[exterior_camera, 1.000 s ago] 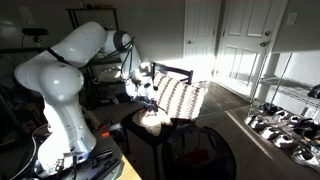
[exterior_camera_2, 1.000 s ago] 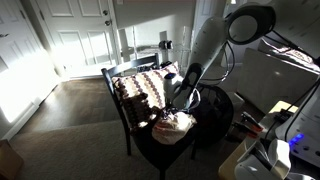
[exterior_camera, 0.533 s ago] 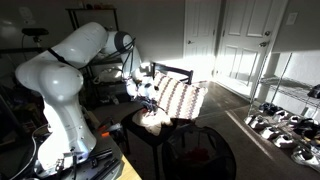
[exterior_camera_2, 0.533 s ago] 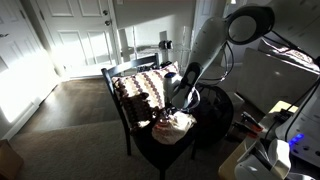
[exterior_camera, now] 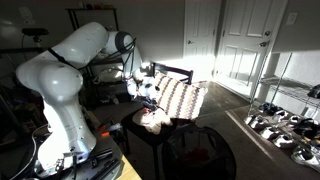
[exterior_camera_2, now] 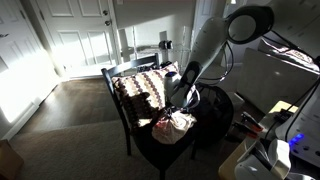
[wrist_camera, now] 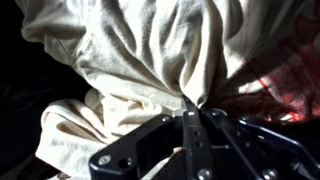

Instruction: Put the cloth in the laundry basket

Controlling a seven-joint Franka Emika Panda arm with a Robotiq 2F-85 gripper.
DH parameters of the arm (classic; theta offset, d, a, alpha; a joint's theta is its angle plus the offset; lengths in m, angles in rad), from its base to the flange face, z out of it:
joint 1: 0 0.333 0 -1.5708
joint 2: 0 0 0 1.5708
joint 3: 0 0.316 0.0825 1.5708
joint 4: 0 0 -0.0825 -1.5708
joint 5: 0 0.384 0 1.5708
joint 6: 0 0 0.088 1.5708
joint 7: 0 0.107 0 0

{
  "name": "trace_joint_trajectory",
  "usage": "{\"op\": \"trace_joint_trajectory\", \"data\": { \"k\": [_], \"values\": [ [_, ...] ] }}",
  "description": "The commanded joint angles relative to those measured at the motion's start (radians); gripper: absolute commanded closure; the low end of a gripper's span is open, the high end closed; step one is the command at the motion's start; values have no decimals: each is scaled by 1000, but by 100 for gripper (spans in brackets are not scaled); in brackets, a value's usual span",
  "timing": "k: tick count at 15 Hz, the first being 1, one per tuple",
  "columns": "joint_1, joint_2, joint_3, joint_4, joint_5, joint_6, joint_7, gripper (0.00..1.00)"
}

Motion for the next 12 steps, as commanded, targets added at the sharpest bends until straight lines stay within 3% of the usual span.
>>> {"op": "trace_joint_trajectory", "data": {
  "k": [1, 7, 12],
  "values": [
    [-2, -99, 4, -109, 49, 30, -30, 99],
    [65, -333, -56, -346, 19, 33, -13, 99],
    [72, -487, -52, -484, 12, 36, -21, 99]
  ]
}}
